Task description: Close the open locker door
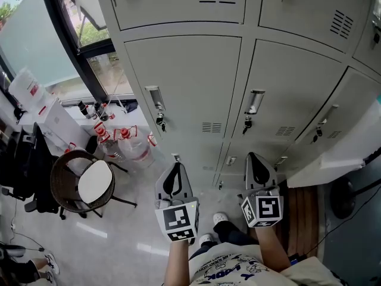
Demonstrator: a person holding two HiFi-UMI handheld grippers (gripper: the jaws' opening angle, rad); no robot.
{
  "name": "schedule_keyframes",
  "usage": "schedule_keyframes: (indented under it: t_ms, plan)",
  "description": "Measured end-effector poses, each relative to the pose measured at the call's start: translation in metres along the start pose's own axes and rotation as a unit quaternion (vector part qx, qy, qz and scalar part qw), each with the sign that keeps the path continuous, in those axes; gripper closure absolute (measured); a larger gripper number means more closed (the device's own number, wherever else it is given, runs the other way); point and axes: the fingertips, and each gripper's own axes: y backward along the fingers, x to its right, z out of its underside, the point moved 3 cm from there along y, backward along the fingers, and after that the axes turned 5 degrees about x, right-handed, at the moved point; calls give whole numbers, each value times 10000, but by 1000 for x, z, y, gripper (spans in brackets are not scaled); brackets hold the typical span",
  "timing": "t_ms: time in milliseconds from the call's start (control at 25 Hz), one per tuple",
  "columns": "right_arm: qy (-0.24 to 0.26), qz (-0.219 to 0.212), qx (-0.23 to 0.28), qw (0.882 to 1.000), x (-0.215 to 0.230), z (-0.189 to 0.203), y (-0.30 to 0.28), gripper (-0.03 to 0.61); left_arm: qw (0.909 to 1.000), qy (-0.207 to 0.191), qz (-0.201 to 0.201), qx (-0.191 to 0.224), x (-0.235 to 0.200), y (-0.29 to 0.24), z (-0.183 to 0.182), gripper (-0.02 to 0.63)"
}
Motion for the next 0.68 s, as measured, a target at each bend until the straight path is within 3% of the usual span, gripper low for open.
schedule_keyframes:
  t_ms: [680]
  plan:
    - [2, 99, 55, 9999, 4, -8, 12, 581, 10000, -19, 21, 95, 1, 9, -8, 609]
